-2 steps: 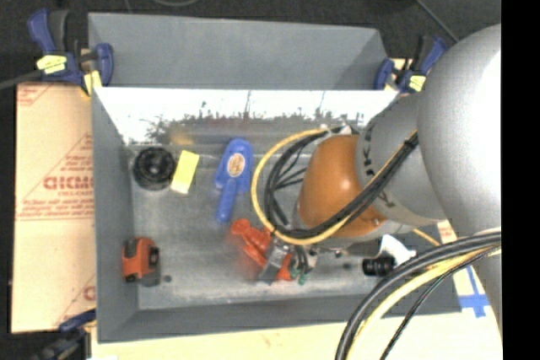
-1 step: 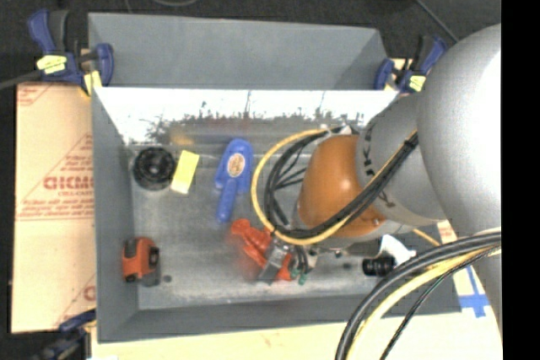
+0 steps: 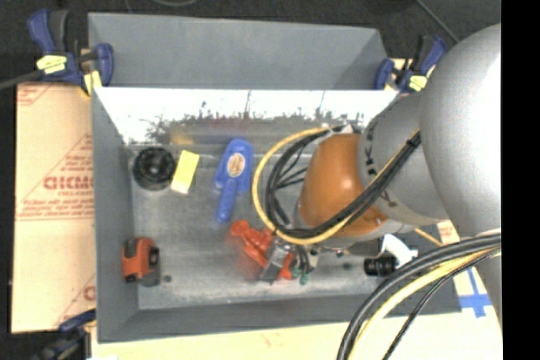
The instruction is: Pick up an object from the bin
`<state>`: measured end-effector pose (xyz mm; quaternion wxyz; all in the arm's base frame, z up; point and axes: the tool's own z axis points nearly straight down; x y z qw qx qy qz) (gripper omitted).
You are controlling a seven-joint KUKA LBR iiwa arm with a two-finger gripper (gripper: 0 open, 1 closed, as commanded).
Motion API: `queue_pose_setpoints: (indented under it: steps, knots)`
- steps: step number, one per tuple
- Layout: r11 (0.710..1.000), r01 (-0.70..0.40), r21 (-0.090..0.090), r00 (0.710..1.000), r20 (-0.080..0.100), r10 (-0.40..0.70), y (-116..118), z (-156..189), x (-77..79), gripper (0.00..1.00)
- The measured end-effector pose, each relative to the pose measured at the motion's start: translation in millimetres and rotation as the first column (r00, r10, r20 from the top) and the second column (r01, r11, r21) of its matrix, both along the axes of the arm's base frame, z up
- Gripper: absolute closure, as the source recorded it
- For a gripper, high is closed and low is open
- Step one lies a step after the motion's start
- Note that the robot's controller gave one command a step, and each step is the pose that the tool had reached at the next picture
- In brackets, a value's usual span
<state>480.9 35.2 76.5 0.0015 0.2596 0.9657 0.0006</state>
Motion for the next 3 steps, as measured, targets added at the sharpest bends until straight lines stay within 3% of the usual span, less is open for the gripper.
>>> queue_pose_setpoints:
  steps: [1, 3]
  knots:
    - [1.0, -0.001, -0.001, 1.0, -0.009, 0.001, -1, 20, -2.3, 1.0]
    - [1.0, -0.002, -0.001, 1.0, -0.008, 0.002, -1, 61, -1.9, 1.0]
